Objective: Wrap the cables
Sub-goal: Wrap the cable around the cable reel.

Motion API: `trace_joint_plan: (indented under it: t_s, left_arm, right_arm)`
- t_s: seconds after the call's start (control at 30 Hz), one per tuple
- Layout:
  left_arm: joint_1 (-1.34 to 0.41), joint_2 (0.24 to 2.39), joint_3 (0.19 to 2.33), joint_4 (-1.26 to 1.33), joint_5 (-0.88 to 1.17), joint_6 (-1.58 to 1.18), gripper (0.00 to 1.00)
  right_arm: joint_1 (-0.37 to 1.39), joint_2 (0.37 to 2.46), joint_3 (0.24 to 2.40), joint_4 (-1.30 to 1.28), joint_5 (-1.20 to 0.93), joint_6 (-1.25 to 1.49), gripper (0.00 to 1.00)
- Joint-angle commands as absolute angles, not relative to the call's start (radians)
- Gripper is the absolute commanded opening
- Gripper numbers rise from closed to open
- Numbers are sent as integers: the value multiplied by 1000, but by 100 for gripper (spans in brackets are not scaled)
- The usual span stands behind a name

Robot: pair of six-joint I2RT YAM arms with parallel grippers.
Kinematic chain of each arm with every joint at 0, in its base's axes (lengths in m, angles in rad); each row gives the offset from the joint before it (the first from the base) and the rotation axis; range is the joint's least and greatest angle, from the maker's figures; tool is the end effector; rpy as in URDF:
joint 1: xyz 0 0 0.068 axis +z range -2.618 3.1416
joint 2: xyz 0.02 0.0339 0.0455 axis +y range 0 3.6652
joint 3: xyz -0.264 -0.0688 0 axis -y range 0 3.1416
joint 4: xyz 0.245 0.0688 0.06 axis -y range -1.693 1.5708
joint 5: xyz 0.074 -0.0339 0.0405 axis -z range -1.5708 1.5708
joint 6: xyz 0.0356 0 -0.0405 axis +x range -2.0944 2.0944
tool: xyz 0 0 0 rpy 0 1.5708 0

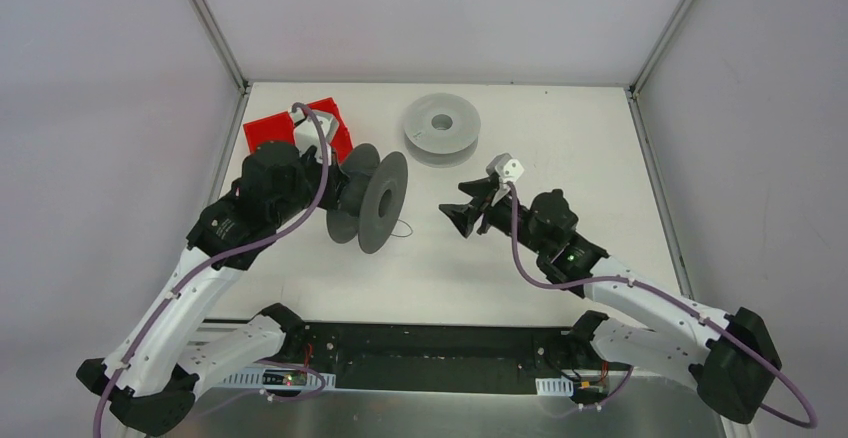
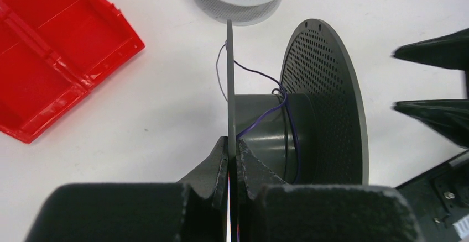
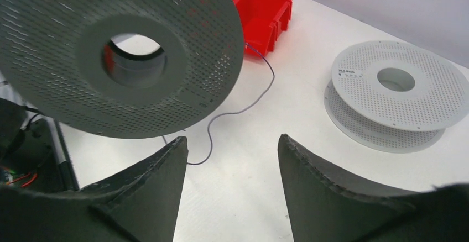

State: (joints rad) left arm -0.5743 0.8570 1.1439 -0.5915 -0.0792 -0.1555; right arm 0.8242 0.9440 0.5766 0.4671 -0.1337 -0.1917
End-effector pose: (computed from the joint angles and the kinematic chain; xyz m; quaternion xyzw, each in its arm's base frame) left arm 0.1439 -0.0898 0.4071 0.1445 0.7928 -0.1812 0.5636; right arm 0.1487 0.1677 0.3062 -0.3689 0.5609 0.2727 0.6892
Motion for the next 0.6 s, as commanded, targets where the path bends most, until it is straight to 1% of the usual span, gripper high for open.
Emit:
trace_joint_plan:
  t_s: [0.0, 0.1, 0.17, 0.23, 0.33, 0.47, 0.57]
  left_arm:
    - [-566, 897, 1269, -617, 21, -224, 0]
    - [-554, 933, 1324, -675, 49, -245, 0]
    - [-537, 944, 1349, -694, 83, -247, 0]
    - [-509, 951, 1365, -698, 125, -252, 0]
    - [-460, 959, 1388, -700, 202, -279, 0]
    - [-447, 964, 1395, -699, 228, -303, 0]
    - [-443, 965, 1393, -699, 230, -315, 0]
  right_arm:
    - [818, 1003, 567, 560, -75, -198, 64]
    - [818, 1027, 544, 596, -129, -185, 65]
    - [818, 1054, 509, 653, -246, -207, 65]
    - [819, 1096, 447, 763, -365, -264, 65]
    - [824, 1180, 384, 954, -432, -306, 65]
    - [847, 1257, 421, 955, -489, -359, 66]
    - [881, 1303, 463, 933, -460, -414, 67]
